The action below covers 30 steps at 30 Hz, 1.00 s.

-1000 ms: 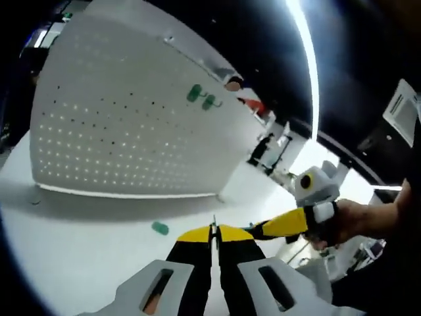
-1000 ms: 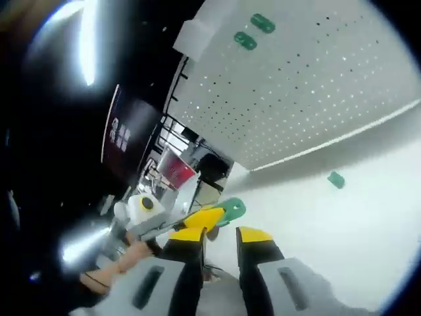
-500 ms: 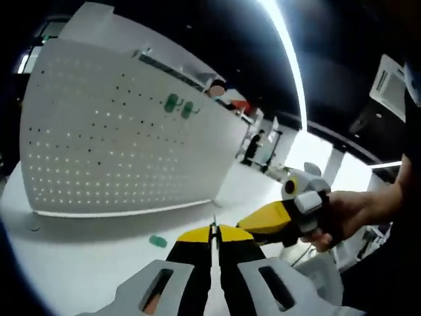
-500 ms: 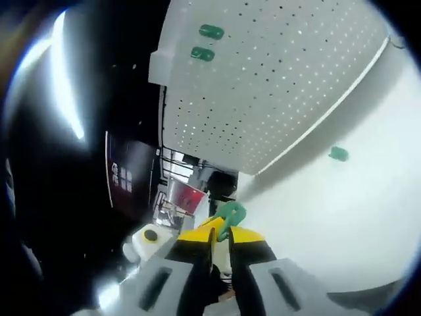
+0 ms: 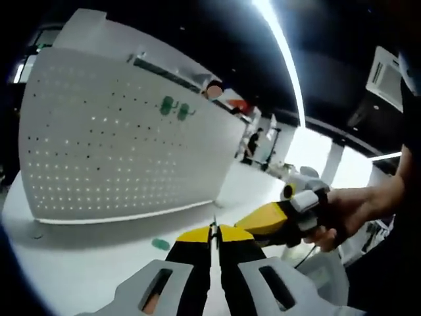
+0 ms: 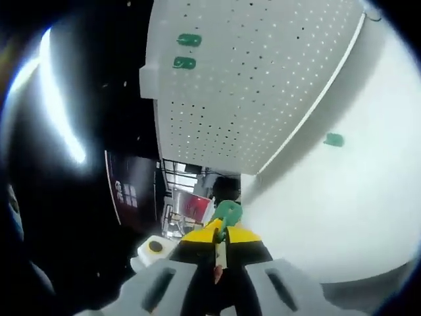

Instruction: Insert the hook assembly into the mounting plate slot until the hook locks in place.

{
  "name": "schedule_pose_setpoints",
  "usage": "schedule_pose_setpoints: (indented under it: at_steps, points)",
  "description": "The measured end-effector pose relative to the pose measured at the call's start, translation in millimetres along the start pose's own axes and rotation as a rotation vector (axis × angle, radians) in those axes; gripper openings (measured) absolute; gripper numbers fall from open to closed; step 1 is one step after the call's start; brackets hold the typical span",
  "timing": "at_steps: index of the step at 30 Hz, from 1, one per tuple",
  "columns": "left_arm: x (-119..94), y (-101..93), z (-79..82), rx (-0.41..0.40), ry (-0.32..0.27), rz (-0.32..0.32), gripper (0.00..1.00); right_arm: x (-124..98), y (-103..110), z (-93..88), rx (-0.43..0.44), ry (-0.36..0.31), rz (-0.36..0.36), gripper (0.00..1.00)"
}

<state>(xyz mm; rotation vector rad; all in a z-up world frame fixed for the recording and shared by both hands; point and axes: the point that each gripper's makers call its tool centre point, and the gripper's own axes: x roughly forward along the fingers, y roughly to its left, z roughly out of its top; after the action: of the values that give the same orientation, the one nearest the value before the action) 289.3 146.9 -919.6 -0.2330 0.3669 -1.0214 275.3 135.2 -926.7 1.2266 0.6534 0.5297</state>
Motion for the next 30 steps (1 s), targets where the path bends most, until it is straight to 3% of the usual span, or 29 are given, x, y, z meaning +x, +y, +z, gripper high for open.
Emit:
schedule_pose_setpoints:
  at_steps: [4,8,14,19,22,23,26,30]
  points:
    - [-2,2.2,3.1,-0.014,-0.009,0.001,0.05,1,1,0.8,-0.061,0.011,-0.008,0.0]
    - [-2,1.0,0.0,0.004,0.019,-0.006,0.05,0,3,0.6,-0.131,0.033,-0.031,0.0]
    - [-1,2.4,-2.6,-0.01,0.041,0.002,0.06,-2,0,9.9,-0.299,0.031,-0.092,0.0]
    - [1,3.2,-3.8,-0.008,0.061,0.008,0.17,-4,-3,14.4,-0.544,0.071,-0.177,0.0]
    - [3,3.2,-9.1,-0.001,0.095,0.012,0.18,-4,-1,13.3,-0.665,0.097,-0.207,0.0]
    - [4,3.1,-10.0,0.001,0.099,0.013,0.18,-4,-1,13.4,-0.751,0.111,-0.229,0.0]
    - [4,3.5,-16.3,0.003,0.13,0.018,0.18,-3,1,7.5,-0.891,0.15,-0.254,0.0]
    - [5,4.3,-19.6,-0.005,0.148,0.016,0.19,0,3,1.3,-0.97,0.178,-0.262,0.0]
